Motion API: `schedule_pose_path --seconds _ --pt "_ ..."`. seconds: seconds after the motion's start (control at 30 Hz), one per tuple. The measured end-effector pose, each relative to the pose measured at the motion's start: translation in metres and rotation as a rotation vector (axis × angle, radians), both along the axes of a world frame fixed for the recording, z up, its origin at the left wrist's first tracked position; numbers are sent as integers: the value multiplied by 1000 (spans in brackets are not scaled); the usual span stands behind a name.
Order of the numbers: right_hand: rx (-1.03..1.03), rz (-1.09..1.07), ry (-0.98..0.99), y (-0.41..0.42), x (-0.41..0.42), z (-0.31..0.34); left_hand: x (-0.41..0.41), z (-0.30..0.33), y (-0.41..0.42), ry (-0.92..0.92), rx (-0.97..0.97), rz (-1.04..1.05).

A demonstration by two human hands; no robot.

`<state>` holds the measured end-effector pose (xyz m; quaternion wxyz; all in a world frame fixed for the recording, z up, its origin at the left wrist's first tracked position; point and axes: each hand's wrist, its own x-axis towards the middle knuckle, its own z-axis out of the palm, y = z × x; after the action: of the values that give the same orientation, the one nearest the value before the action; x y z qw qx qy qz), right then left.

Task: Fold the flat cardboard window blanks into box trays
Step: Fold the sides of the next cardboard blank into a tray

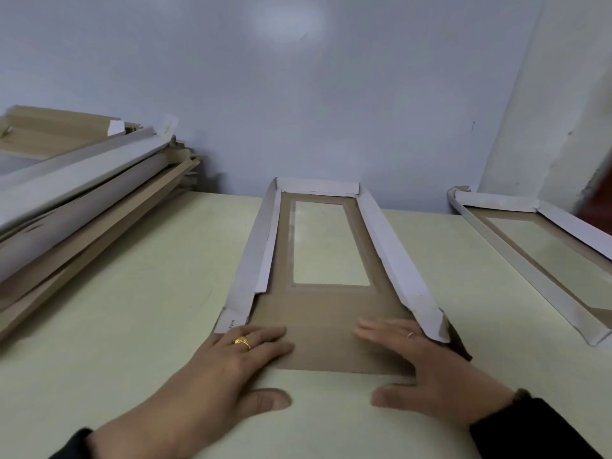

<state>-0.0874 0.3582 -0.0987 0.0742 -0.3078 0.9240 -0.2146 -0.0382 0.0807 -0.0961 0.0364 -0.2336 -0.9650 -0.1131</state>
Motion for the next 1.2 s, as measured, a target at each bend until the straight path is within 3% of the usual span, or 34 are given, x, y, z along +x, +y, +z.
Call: schedule_pose_path --seconds 0.1,0.3,0.47,0.6,0.8,0.93,1.03,1.2 --pt "-78 -34 -63 13 -1 1 -10 -8 -14 -163 119 -44" --pt "-178 -102 25 18 0 -1 -14 -9 -10 -58 288 -25" --pt "-158 -126 197 19 1 1 -13 -9 -7 80 253 21" --pt "-219 -105 256 17 4 1 -8 -6 -7 231 107 45" --pt "-201 -105 199 17 6 5 3 -2 -14 180 133 106" --pt "-170 -39 209 13 7 7 12 7 -19 175 95 8" --pt "-186 10 103 14 6 7 17 2 -23 207 110 -49" --pt "-243 -32 48 14 8 4 16 0 -28 214 78 -48"
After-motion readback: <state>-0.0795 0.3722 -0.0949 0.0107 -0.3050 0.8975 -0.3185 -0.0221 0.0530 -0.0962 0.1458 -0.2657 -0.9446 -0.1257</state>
